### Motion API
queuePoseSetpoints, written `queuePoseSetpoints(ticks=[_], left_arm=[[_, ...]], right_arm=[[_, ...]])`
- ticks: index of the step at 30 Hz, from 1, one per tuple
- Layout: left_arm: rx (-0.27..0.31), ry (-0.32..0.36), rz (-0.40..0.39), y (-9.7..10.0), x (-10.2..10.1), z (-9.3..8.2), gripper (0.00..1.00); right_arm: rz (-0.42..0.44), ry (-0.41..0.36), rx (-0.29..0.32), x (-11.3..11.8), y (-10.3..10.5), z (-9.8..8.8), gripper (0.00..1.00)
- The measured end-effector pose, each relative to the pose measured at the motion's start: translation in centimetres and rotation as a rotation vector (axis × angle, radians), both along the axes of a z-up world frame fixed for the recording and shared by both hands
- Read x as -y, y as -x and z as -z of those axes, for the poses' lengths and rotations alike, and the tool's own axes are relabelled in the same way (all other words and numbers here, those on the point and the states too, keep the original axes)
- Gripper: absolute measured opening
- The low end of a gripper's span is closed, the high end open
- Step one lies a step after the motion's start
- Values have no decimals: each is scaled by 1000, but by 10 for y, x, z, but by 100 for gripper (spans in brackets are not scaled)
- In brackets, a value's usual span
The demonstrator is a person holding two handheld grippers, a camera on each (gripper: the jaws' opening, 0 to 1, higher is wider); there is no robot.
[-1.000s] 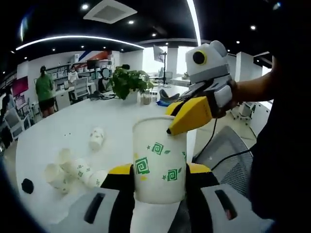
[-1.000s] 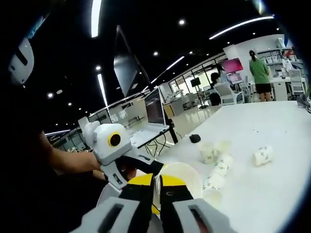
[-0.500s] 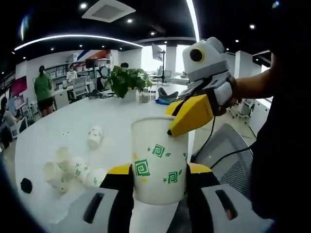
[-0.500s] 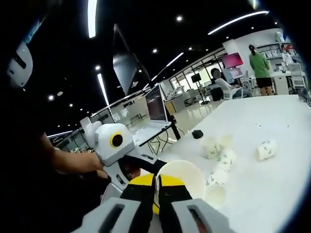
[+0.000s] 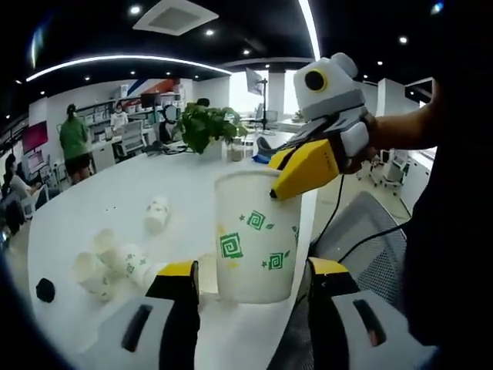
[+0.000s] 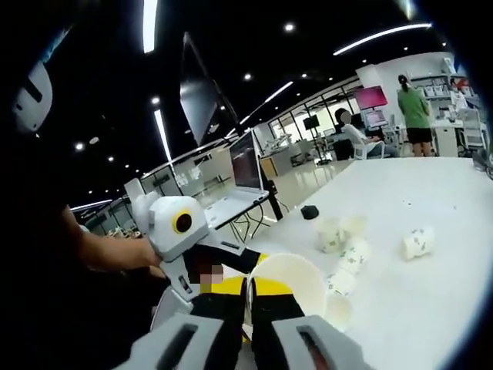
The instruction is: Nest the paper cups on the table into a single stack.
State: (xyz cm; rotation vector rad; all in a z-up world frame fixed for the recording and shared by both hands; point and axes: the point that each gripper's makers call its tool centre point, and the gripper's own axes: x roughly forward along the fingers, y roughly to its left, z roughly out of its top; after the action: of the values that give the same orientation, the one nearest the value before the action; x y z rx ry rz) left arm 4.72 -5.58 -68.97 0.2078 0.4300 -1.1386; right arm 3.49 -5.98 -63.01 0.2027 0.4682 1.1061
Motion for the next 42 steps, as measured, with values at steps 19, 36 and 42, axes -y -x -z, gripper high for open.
queuePoseSetpoints(ticks=[19, 36, 42], left_arm=[[-38, 43, -84, -1, -23, 6, 70], [-51, 48, -114, 2, -29, 8, 73], [-56, 46, -116, 3, -30, 11, 73]], right_arm=[[39, 222, 109, 9, -26, 29, 0], [-9, 448, 236, 4, -37, 61, 0], [-29, 496, 255, 1, -39, 73, 0]])
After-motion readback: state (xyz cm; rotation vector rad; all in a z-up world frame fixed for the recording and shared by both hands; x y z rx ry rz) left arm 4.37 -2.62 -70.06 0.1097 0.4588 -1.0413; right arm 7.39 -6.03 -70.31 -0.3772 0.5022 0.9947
